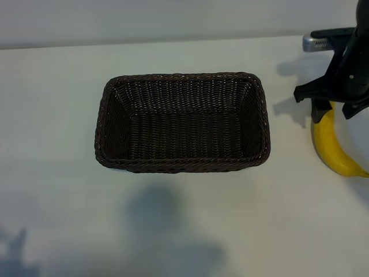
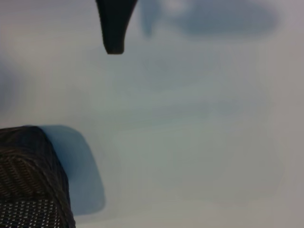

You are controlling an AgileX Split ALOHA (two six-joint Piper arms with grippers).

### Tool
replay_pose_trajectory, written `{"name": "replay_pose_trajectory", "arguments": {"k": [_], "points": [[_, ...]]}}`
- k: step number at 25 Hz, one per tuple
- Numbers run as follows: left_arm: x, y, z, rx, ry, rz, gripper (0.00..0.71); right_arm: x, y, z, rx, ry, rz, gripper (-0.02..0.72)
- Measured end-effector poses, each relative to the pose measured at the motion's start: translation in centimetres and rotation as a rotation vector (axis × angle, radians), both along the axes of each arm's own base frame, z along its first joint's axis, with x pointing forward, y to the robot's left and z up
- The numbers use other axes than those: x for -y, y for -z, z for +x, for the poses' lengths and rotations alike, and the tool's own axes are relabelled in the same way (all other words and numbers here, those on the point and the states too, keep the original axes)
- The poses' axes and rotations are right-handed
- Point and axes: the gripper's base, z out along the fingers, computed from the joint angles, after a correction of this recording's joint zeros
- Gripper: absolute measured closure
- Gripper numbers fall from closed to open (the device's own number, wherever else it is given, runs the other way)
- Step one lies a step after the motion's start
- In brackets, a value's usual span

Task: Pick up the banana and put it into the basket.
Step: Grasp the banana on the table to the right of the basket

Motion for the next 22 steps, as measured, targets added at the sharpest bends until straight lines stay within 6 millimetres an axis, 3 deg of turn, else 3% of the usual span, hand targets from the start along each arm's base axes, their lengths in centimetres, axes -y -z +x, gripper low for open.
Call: {"name": "replay_pose_trajectory", "arguments": {"k": [6, 19, 22], "points": [[0.0, 0.0, 0.0, 0.000, 0.000, 0.000, 0.100, 0.4, 2.8, 0.7, -0.046, 0.006, -0.010, 0.134], [0.0, 0.0, 0.0, 0.001, 0.000, 0.001, 0.100, 0.2, 6.9, 1.4, -0.092, -0.006, -0.015, 0.136], [0.0, 0.0, 0.0, 0.001, 0.000, 0.001, 0.100, 0.2, 6.9, 1.5, -0.091, -0.008, -0.014, 0.214]]}}
